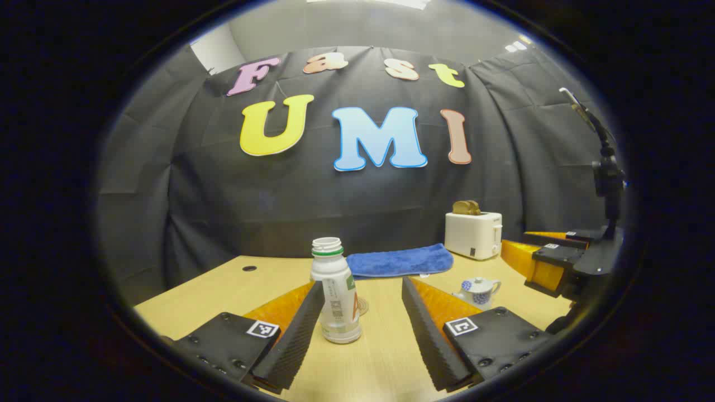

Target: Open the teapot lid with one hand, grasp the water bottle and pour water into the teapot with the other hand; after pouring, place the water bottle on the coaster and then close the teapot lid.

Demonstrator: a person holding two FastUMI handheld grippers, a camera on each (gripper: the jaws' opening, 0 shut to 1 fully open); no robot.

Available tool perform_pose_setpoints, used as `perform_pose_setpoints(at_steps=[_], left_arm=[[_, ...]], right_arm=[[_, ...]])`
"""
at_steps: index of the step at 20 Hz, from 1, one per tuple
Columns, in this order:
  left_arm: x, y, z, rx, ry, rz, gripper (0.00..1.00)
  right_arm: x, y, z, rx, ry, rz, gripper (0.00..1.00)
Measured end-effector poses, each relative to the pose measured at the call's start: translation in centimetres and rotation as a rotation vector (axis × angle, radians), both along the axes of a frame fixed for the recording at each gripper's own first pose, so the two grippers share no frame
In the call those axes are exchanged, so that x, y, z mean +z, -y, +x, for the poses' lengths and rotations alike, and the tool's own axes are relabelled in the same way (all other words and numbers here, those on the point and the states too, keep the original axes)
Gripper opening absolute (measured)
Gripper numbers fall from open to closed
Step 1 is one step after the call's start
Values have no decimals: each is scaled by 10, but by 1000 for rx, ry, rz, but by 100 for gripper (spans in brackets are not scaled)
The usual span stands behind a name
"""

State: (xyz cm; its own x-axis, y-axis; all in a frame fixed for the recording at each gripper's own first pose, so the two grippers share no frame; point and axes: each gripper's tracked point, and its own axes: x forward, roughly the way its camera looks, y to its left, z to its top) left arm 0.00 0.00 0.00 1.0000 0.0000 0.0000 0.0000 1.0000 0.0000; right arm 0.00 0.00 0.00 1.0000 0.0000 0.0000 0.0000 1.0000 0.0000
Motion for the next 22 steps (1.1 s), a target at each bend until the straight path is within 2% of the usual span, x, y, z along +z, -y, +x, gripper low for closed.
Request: perform_pose_setpoints(at_steps=[1,6,22], left_arm=[[0,-1,0,0,1,-8,99],[-3,0,0,-8,-9,-23,99],[-11,-4,3,-15,-23,-32,99]], right_arm=[[-1,-1,3,9,-6,-9,47],[-14,-8,26,39,-49,-64,47],[-56,-12,71,59,-151,-37,47]])
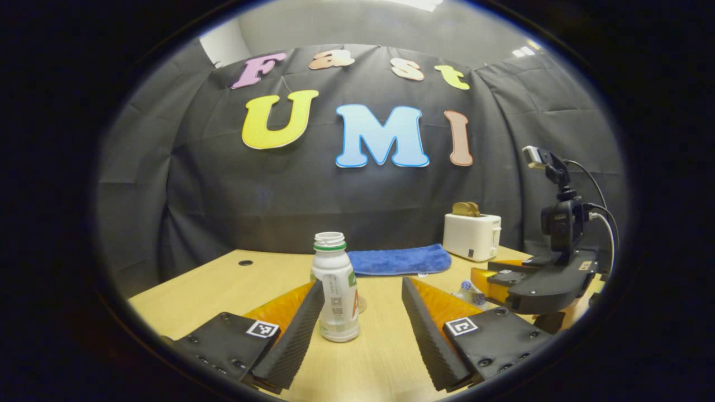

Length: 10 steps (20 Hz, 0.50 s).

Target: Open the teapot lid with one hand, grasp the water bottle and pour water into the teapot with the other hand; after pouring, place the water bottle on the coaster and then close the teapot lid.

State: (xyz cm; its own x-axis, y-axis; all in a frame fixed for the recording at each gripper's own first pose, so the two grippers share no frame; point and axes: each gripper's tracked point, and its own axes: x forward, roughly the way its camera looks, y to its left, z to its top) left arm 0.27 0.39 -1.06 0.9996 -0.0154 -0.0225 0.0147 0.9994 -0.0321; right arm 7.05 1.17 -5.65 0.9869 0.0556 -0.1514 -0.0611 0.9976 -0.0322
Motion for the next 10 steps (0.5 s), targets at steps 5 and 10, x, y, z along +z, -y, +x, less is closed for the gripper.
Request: perform_pose_setpoints(at_steps=[5,10], left_arm=[[-2,-2,0,-1,-8,-1,95],[-4,1,1,-10,-6,-8,98]], right_arm=[[-12,-3,8,15,-23,1,47],[-13,-5,10,29,-10,2,48]])
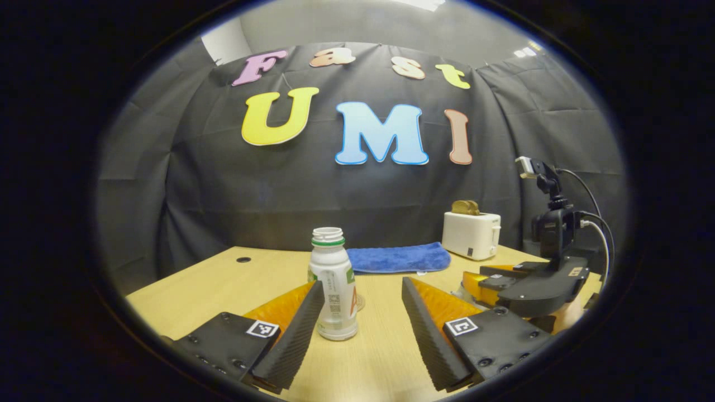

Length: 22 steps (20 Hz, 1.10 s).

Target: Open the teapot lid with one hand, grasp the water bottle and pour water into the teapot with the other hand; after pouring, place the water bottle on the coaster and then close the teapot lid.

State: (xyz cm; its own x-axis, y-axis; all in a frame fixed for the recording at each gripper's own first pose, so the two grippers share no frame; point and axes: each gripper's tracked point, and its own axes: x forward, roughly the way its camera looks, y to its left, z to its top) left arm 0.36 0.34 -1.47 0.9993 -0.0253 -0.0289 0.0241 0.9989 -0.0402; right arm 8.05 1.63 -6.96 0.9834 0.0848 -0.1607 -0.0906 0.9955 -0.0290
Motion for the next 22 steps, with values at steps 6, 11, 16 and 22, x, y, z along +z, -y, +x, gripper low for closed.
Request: perform_pose_setpoints(at_steps=[6,11,16,22], left_arm=[[-5,2,2,-3,-9,12,93],[-8,0,4,-3,-17,0,93],[-13,-9,5,14,-27,-2,93],[-25,-13,10,20,-58,-22,93]], right_arm=[[1,0,2,-28,33,-25,14],[2,1,4,-28,35,-4,3],[5,2,4,-11,36,83,2],[26,6,0,3,98,92,2]])
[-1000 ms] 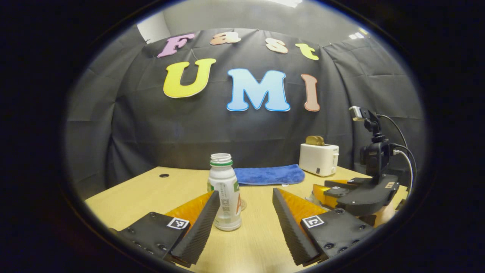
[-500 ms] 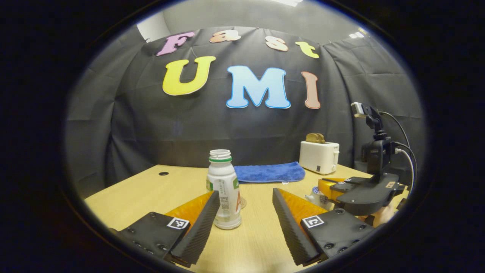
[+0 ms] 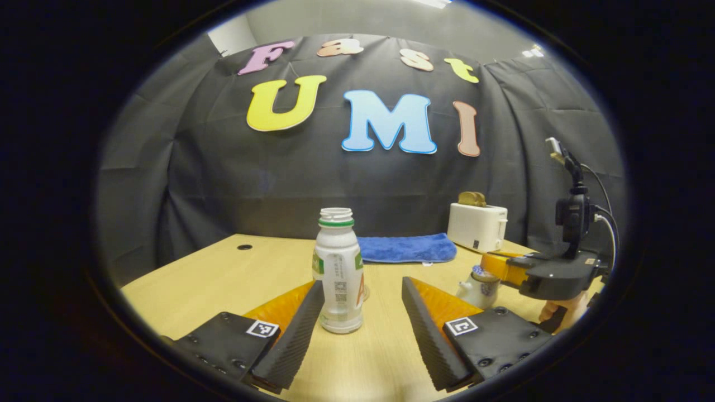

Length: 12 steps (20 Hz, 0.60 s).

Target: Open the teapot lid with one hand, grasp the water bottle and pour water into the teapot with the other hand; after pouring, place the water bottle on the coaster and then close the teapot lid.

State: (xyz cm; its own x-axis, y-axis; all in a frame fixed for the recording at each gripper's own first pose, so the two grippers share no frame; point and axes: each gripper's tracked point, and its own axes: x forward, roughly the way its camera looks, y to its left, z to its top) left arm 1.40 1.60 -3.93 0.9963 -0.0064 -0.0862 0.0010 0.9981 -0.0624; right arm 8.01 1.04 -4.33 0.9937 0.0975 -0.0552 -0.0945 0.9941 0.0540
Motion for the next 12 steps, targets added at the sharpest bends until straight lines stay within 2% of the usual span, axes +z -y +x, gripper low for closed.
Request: perform_pose_setpoints(at_steps=[4,8,9,10,12], left_arm=[[-11,-1,3,7,-21,11,93],[-24,-4,8,22,-52,25,93],[-28,-5,9,28,-56,30,87],[-29,-8,10,41,-60,36,99],[-33,-15,12,67,-70,42,99]], right_arm=[[23,22,3,-45,90,-48,2],[29,37,2,-65,133,-73,2],[29,42,1,-78,141,-67,2],[30,47,0,-92,146,-60,2],[28,56,-2,-114,145,-48,2]])
